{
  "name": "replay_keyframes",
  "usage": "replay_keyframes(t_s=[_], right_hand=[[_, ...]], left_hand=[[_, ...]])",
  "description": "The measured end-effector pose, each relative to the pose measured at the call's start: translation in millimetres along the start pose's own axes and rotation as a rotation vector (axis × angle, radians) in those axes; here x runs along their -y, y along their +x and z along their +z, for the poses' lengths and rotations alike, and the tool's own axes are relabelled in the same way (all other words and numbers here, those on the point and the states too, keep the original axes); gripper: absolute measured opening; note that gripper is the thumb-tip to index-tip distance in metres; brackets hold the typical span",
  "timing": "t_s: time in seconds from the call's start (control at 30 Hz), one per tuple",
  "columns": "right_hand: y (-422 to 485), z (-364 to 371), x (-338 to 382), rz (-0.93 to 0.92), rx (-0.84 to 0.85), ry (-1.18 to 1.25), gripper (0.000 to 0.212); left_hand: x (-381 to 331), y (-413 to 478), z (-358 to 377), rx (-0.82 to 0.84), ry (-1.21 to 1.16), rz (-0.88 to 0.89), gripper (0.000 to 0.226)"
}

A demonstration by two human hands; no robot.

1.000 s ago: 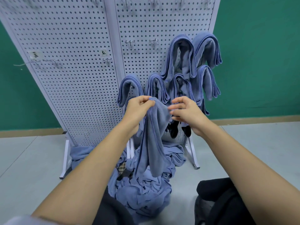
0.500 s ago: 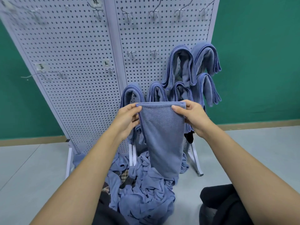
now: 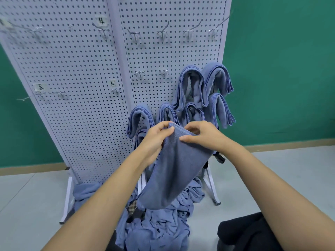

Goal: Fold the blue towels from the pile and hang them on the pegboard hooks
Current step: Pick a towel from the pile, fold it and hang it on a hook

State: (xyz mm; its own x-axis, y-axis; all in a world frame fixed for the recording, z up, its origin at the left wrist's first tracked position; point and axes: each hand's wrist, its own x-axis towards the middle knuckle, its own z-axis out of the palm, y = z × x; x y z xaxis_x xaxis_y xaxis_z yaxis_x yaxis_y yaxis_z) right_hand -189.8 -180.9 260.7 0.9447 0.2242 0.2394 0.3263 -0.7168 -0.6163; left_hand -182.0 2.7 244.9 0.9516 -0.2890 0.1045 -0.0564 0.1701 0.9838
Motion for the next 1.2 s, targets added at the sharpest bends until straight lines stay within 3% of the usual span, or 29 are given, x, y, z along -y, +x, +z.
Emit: replay_keyframes(t_s=[0.27,0.37,0.57,0.67,0.77,0.87,0.97,1.1,1.2], right_hand=[[21.3,-15.4,34.5,-0.086,-0.045,-0.156,0.024],[24.0,-31.1,50.7,-0.105,-0.048,-0.143,0.033],[26.3,-69.3,80.7,-0.132,-0.127,0.004,0.045],[24.2,-91.3,85.4,-0.120,-0.211,0.169,0.045],[23.0,-106.0,71.5,-0.096,-0.321,0.351,0.045],[19.3,-104.7,38.4,0.017,-0.420,0.490,0.033],[10.4,-91.4,2.3,0.204,-0.428,0.614,0.026],[3.4,-61.7,-36.8,0.465,-0.335,0.767,0.033],[1.7,-39.2,-58.3,0.553,-0.149,0.980,0.036]], left_hand=[[9.9,-2.2,-2.2,-0.397,0.045,-0.028,0.012],[34.4,-9.8,-3.6,-0.463,0.067,-0.115,0.026],[83.1,-35.2,9.2,-0.364,-0.057,-0.461,0.055],[93.6,-39.0,2.9,-0.235,-0.428,-0.629,0.064],[97.4,-38.6,-10.9,-0.120,-0.817,-0.635,0.047],[87.7,-37.3,-28.1,-0.123,-0.781,-0.584,0.026],[63.0,-34.2,-55.4,-0.153,-0.633,-0.577,0.025],[25.0,-29.3,-95.5,-0.174,-0.496,-0.520,0.030],[3.0,-24.3,-120.8,-0.237,-0.388,-0.500,0.025]])
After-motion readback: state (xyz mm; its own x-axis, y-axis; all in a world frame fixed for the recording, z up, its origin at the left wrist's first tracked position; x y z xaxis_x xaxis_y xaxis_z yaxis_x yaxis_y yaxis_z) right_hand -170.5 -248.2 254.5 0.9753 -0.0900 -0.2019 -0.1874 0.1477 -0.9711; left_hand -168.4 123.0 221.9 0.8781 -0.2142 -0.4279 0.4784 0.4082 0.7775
